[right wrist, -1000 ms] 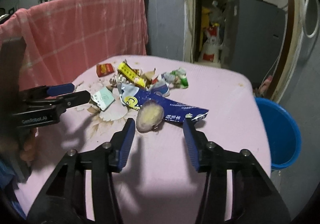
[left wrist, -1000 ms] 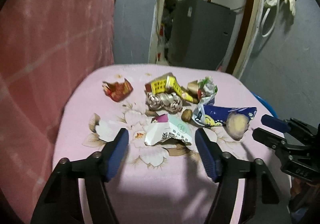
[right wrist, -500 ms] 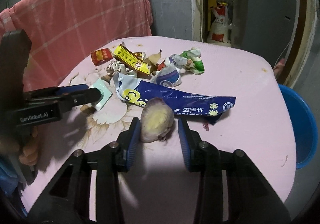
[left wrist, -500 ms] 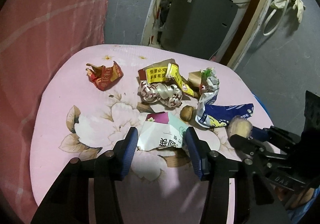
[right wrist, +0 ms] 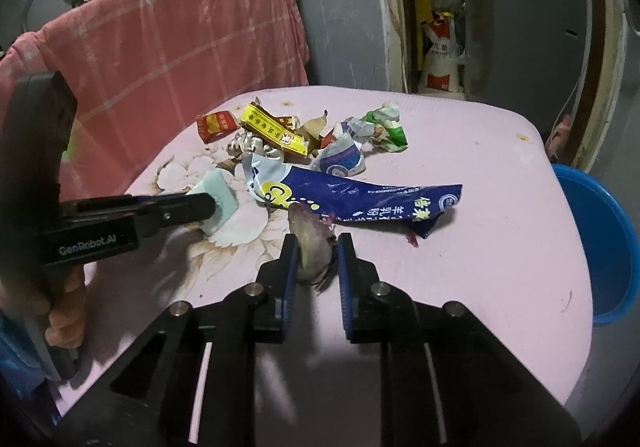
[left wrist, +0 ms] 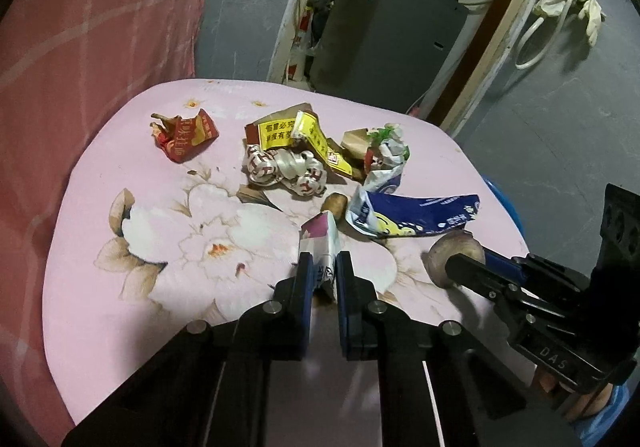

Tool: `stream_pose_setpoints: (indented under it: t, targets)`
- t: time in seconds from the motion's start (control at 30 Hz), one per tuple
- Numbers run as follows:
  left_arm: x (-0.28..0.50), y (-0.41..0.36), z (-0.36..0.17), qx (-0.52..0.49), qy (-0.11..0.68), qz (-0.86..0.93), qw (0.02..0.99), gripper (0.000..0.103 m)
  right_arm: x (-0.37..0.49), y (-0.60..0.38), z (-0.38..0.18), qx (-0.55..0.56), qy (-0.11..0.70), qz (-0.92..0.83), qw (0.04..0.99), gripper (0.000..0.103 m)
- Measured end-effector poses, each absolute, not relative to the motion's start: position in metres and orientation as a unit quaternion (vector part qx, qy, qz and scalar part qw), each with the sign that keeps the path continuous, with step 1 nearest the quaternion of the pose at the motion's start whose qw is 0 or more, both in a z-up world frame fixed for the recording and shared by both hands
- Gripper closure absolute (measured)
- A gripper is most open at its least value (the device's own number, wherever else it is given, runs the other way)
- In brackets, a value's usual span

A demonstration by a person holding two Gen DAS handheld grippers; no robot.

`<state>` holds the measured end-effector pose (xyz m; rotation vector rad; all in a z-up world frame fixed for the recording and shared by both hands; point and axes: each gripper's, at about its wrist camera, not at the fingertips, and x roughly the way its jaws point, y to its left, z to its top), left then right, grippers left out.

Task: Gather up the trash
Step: 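Carry the lump with the right gripper over the blue bucket and release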

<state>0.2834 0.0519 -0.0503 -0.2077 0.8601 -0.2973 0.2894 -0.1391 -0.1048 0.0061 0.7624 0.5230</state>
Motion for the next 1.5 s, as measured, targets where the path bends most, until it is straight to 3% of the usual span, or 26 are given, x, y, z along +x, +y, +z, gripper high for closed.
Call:
stream_pose_setpoints:
  t: [0.4,0.77,1.2,1.5]
  targets:
    - [0.264,0.016,-0.028,-0.106,0.352,-0.167,0.915,0.095,0.258,-0.180,-0.072,0.026,0.265,0.207,0.942,0.085]
    - [0.285,-0.084,0.017,-0.087,0.262,-0.254,0.927,0.095,0.243,-0.268,-0.029,0.029,0.148,0.086,0.985,0.085]
    - [0.379,-0.210,-0.017,-0.041,0.369,-0.318,0.872,0.095,0.289,-0.365,-0.077,0.108,0.191,-0.025,0.975,0.085]
    - [0.427,-0.243,-0.065,-0.050,0.442,-0.297,0.845,0.092,0.314,-0.399,-0.110,0.151,0.235,-0.043,0.959,0.085]
